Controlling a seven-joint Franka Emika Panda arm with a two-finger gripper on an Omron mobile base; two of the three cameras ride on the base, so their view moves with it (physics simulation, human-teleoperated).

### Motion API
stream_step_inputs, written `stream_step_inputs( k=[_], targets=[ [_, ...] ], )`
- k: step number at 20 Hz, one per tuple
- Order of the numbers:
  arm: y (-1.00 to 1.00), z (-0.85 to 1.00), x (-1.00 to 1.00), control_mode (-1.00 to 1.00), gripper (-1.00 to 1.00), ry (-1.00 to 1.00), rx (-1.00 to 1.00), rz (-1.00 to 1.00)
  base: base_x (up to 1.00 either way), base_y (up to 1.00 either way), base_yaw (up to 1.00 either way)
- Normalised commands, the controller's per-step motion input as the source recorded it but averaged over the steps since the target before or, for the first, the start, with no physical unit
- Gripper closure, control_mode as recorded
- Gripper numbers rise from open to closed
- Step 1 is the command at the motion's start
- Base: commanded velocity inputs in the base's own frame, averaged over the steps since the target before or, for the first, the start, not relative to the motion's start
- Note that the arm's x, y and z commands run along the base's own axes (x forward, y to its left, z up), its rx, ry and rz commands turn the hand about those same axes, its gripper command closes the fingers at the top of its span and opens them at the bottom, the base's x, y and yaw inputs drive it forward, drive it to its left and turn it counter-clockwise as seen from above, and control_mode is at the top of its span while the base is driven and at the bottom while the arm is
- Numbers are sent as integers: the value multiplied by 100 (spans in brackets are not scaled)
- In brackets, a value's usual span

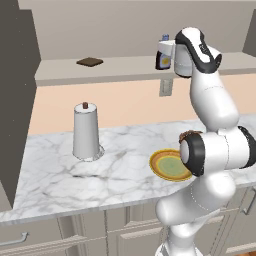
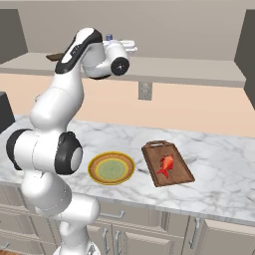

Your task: Pick the fish from the plate and place it on the cutting board. Then pick the condiment bottle from the cabinet and place it next to the cutting board.

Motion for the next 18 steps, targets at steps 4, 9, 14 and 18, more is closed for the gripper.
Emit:
stream_step_inputs(
  k=[4, 9, 14, 18],
  targets=[
    [0, 0, 8, -100, -100, 0, 0, 0, 0, 0, 0],
    [0, 0, 7, -100, -100, 0, 0, 0, 0, 0, 0],
    [0, 0, 7, -100, -100, 0, 0, 0, 0, 0, 0],
    [0, 0, 7, -100, -100, 0, 0, 0, 0, 0, 0]
  ],
)
